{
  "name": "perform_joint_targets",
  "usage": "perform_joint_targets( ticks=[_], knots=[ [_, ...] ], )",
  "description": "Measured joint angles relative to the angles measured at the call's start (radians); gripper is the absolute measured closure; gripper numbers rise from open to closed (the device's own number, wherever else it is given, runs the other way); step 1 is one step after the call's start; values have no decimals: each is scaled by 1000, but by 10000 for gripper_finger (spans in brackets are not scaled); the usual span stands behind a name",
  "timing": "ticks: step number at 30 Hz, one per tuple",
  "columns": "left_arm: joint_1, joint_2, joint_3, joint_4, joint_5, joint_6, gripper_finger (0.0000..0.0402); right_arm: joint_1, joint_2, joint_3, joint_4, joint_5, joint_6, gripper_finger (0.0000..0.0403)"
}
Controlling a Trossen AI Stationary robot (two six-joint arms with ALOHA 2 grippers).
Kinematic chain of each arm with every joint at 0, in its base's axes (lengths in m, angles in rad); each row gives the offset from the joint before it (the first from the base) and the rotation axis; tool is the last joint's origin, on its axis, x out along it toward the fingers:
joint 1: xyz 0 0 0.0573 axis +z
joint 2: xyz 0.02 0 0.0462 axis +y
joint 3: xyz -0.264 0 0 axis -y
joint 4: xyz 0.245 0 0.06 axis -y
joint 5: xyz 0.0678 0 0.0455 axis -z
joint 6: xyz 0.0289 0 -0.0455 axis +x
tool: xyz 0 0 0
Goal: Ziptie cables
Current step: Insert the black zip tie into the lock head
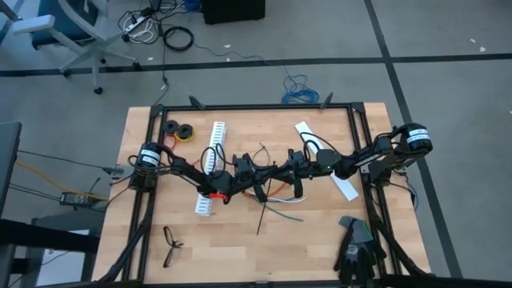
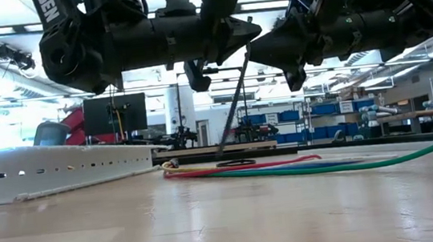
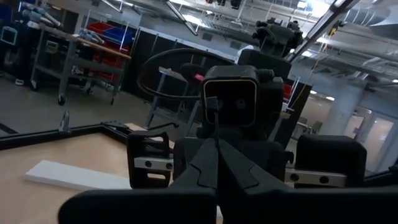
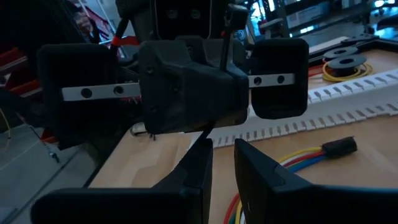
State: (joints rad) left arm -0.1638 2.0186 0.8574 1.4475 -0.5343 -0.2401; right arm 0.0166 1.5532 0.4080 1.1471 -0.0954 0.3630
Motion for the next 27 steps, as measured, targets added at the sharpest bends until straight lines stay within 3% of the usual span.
perform_joint_targets(
  ticks=[16, 27],
  knots=[
    [0, 0, -11, -44, -84, 25, 398, 0, 0, 0, -5, 170, 37, 344],
    [0, 0, -33, -19, -124, 23, 398, 1, -1, 0, -43, 158, 39, 344]
  ],
)
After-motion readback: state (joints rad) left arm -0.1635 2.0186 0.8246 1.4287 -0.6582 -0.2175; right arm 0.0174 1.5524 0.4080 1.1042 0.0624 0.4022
